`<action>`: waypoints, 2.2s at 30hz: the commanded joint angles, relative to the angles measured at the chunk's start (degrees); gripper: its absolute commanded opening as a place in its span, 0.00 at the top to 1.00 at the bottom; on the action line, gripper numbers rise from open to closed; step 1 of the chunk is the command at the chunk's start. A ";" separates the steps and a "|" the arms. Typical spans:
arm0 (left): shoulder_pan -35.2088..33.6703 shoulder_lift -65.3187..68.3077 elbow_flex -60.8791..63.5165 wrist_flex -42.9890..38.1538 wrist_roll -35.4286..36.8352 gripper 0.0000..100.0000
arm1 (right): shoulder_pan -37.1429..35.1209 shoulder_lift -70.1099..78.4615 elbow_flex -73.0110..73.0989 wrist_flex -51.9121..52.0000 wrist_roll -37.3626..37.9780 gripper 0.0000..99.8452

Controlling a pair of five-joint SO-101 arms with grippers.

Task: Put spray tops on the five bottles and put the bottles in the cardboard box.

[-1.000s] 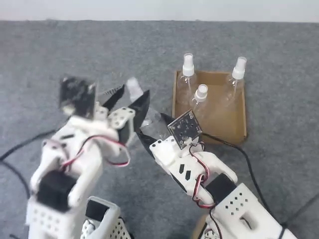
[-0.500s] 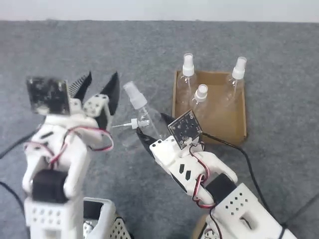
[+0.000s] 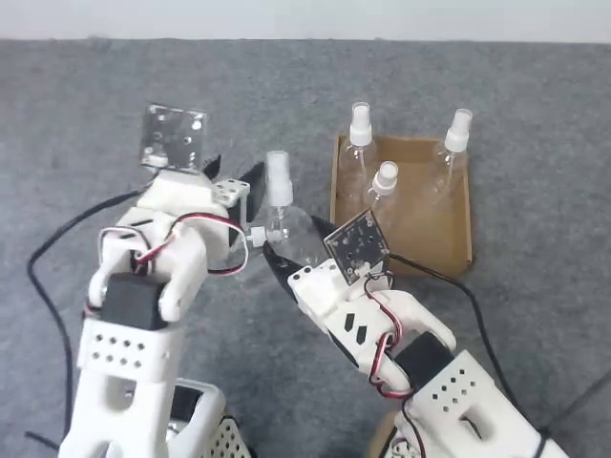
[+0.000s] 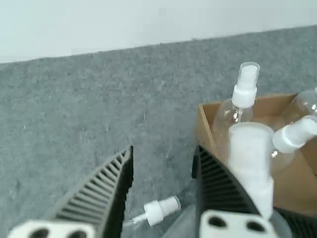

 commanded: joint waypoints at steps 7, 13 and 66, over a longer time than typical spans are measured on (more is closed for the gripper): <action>-4.22 0.44 -12.35 -0.97 -0.35 0.82 | 0.40 -2.15 -0.97 -0.84 -0.53 0.99; -1.23 4.84 -11.47 2.64 -0.26 0.82 | 0.40 -2.15 -0.88 -0.75 -0.53 0.99; 7.47 -48.09 34.68 -1.93 -5.36 0.65 | 0.48 34.77 -48.18 18.07 -0.53 0.99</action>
